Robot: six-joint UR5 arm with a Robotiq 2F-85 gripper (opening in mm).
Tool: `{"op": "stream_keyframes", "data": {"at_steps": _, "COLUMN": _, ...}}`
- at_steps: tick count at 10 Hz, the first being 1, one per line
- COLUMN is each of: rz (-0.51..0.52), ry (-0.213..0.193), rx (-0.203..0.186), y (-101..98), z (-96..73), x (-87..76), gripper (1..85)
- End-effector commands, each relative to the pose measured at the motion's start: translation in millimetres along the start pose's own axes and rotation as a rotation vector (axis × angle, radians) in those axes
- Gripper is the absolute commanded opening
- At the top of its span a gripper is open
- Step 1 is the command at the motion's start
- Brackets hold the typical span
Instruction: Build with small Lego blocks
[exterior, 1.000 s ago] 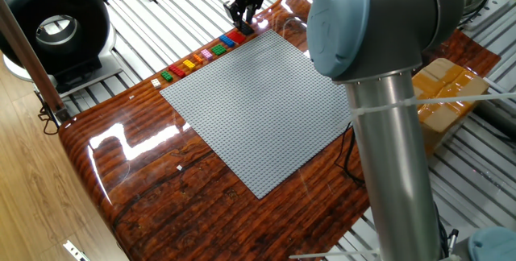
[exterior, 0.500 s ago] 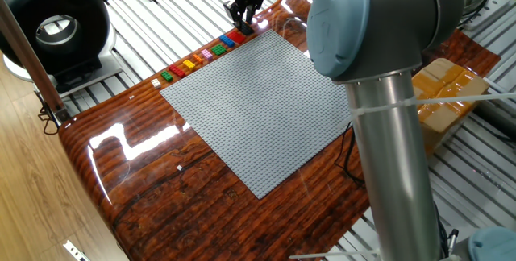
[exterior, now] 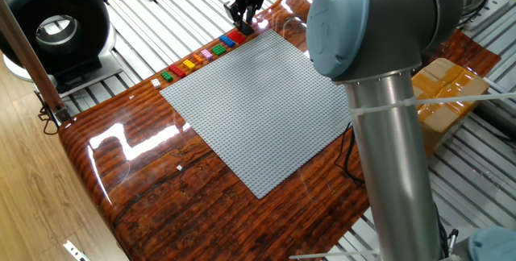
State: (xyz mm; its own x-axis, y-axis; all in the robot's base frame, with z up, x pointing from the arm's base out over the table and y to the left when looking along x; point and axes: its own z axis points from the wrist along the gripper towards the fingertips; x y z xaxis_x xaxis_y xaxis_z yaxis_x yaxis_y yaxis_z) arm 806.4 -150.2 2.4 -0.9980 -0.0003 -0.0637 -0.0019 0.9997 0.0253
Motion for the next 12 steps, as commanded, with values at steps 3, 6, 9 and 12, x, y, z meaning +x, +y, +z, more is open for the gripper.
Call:
{"op": "stream_keyframes", "data": {"at_steps": 3, "rz": -0.001, "ry": 0.001, "rx": -0.003, "y": -0.1, "z": -1.9, "x": 0.2, "gripper": 38.3}}
{"op": "stream_keyframes", "data": {"at_steps": 6, "rz": 0.001, "ry": 0.003, "rx": -0.005, "y": 1.2, "z": -2.1, "x": 0.3, "gripper": 38.3}}
{"op": "stream_keyframes", "data": {"at_steps": 9, "rz": 0.002, "ry": 0.003, "rx": -0.003, "y": 2.1, "z": -3.0, "x": -0.7, "gripper": 38.7}}
{"op": "stream_keyframes", "data": {"at_steps": 12, "rz": 0.007, "ry": 0.003, "rx": -0.003, "y": 4.7, "z": -3.3, "x": -1.6, "gripper": 39.0}}
